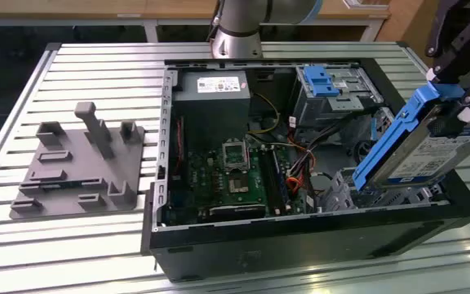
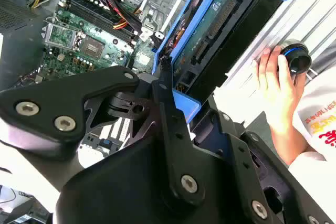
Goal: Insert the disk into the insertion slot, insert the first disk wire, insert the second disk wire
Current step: 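Insert the disk into the insertion slot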
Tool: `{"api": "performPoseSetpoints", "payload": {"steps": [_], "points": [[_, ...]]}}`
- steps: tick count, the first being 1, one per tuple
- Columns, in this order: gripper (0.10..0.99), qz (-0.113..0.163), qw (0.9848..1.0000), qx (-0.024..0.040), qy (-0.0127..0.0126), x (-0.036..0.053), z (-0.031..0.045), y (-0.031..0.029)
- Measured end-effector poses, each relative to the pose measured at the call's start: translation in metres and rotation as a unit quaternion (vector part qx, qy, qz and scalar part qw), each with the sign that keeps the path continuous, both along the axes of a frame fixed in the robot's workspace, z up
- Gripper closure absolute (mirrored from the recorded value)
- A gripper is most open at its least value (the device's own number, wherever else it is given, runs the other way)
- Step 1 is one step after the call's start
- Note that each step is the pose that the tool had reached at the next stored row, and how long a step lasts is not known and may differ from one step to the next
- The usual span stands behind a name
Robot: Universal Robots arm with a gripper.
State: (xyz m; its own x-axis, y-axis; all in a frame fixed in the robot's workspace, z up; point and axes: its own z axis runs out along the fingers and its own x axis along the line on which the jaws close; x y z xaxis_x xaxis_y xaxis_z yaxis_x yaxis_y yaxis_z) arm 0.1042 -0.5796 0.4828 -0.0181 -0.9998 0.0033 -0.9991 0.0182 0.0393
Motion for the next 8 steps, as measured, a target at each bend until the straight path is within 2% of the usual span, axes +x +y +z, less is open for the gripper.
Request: {"api": "performPoseSetpoints", "payload": {"steps": [8], "points": [[0.722, 0.0, 1.0, 0.0, 0.0, 0.0, 0.0, 0.0]]}}
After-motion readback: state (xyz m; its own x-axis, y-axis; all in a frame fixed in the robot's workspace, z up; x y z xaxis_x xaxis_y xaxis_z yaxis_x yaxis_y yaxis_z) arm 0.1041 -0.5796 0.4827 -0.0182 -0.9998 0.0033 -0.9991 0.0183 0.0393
